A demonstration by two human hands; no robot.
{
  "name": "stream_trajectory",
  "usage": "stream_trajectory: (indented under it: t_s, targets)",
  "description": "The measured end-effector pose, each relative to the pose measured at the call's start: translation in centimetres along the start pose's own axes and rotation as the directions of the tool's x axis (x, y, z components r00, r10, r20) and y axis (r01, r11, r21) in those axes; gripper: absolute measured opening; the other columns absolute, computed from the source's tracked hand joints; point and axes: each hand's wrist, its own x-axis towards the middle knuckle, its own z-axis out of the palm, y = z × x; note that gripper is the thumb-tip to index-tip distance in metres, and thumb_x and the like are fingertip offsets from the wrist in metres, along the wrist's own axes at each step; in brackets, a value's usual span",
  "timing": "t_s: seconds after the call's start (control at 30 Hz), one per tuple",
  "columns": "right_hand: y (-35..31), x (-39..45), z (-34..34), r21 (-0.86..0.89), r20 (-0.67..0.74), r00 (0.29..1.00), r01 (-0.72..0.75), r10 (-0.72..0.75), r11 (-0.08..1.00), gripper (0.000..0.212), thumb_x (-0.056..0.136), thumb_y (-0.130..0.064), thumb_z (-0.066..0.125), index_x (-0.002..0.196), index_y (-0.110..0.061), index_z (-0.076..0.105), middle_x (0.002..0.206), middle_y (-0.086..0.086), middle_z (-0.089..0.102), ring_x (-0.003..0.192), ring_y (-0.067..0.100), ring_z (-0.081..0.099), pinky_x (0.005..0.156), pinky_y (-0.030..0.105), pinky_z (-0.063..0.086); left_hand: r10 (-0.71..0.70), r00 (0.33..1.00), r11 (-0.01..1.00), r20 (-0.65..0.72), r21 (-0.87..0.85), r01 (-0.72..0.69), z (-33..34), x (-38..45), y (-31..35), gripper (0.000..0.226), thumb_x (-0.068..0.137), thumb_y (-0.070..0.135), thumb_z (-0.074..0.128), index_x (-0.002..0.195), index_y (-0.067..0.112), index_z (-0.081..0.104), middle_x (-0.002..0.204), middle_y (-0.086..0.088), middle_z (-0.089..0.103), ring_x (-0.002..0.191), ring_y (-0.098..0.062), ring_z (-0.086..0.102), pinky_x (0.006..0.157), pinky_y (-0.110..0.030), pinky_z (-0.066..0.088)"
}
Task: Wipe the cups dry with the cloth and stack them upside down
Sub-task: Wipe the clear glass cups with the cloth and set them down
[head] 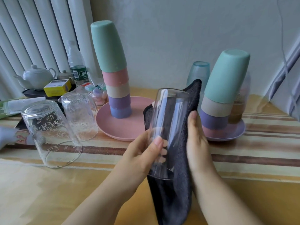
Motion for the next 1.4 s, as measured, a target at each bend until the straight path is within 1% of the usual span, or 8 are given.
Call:
stream_trajectory:
  t_s: [0.1,0.27,0.47,0.73,0.87,1.07,1.27,1.4]
  targets:
    - [0.2,-1.5,1.7,0.025,0.171,0.985,-0.035,0.030,0.999,0.037,0.098,-0.030,0.021,0.112,-0.018,0.053,0.089,-0.014,0.071,0.072,-0.015,0.061,0.064,0.002,0.045,0.012,0.996,0.988,-0.088,-0.151,-0.025,-0.9,0.6,0.5,0.050,0.070,0.049,0.066,0.110,0.018,0.067,0.089,-0.004,0.067,0.077,-0.013,0.062,0.070,-0.024,0.055]
    - [1.7,-2.9,4.4,-0.014,0.248,0.958,0.154,-0.145,0.988,0.038,0.093,-0.036,0.027,0.127,-0.051,0.020,0.118,-0.062,0.025,0.120,-0.032,0.020,0.094,-0.008,0.017,0.081,0.984,0.996,-0.161,-0.021,-0.085,-3.0,1.2,1.7,0.058,0.065,0.066,0.067,0.114,0.034,0.069,0.087,0.008,0.066,0.077,-0.008,0.062,0.074,-0.026,0.053]
    - [2.5,-2.4,4.0,-0.033,0.191,0.958,0.222,-0.212,0.974,0.048,0.092,-0.027,0.039,0.134,-0.046,0.024,0.143,-0.035,0.029,0.134,-0.013,0.023,0.110,0.010,0.021,0.231,0.917,0.960,-0.326,0.230,-0.160,-2.6,1.0,1.4,0.029,0.088,0.048,0.049,0.110,0.029,0.053,0.094,0.006,0.074,0.090,-0.009,0.069,0.078,-0.022,0.053]
    - [3.2,-2.4,4.5,-0.093,0.186,0.961,0.226,-0.206,0.970,0.052,0.093,-0.025,0.042,0.141,-0.037,0.027,0.148,-0.021,0.030,0.137,-0.005,0.026,0.115,0.028,0.025,0.120,0.975,0.975,-0.188,0.208,-0.080,-1.7,0.7,1.2,0.056,0.074,0.050,0.053,0.127,0.031,0.053,0.106,0.018,0.071,0.102,0.005,0.064,0.084,-0.015,0.050]
    - [1.6,-1.1,2.3,-0.067,0.078,0.993,0.091,-0.086,0.994,0.042,0.099,-0.029,0.038,0.139,-0.038,0.028,0.143,-0.025,0.033,0.121,-0.022,0.033,0.098,-0.001,0.026,0.017,0.996,0.984,-0.082,0.176,-0.002,-1.3,0.6,0.5,0.036,0.082,0.050,0.058,0.114,0.034,0.061,0.095,0.014,0.072,0.088,-0.003,0.066,0.077,-0.017,0.052]
    - [0.2,-1.0,1.5,0.257,0.167,0.950,-0.300,0.264,0.919,0.064,0.086,-0.056,0.036,0.120,-0.006,0.056,0.077,0.014,0.061,0.054,0.019,0.055,0.048,0.023,0.047,-0.132,0.991,0.978,0.002,-0.164,0.130,-0.5,0.7,0.1,0.055,0.078,0.055,0.052,0.119,0.022,0.066,0.096,-0.012,0.061,0.084,-0.026,0.051,0.072,-0.036,0.044]
    - [1.4,-2.9,4.0,0.005,0.206,0.975,0.085,-0.084,0.996,0.047,0.095,-0.047,0.027,0.140,-0.037,0.021,0.120,-0.055,0.036,0.111,-0.033,0.031,0.089,-0.008,0.024,0.028,0.987,0.998,-0.161,-0.045,-0.035,-1.9,0.9,1.2,0.059,0.084,0.068,0.037,0.112,0.026,0.067,0.079,-0.010,0.057,0.078,-0.006,0.058,0.073,-0.014,0.047]
    - [1.8,-2.6,3.8,-0.002,0.147,0.975,0.171,-0.168,0.985,0.046,0.092,-0.033,0.032,0.135,-0.046,0.022,0.141,-0.038,0.025,0.130,-0.021,0.020,0.102,-0.001,0.018,0.196,0.945,0.967,-0.263,0.211,-0.142,-1.7,0.6,1.4,0.046,0.084,0.048,0.040,0.103,0.016,0.067,0.079,0.011,0.072,0.073,0.000,0.064,0.065,-0.007,0.046]
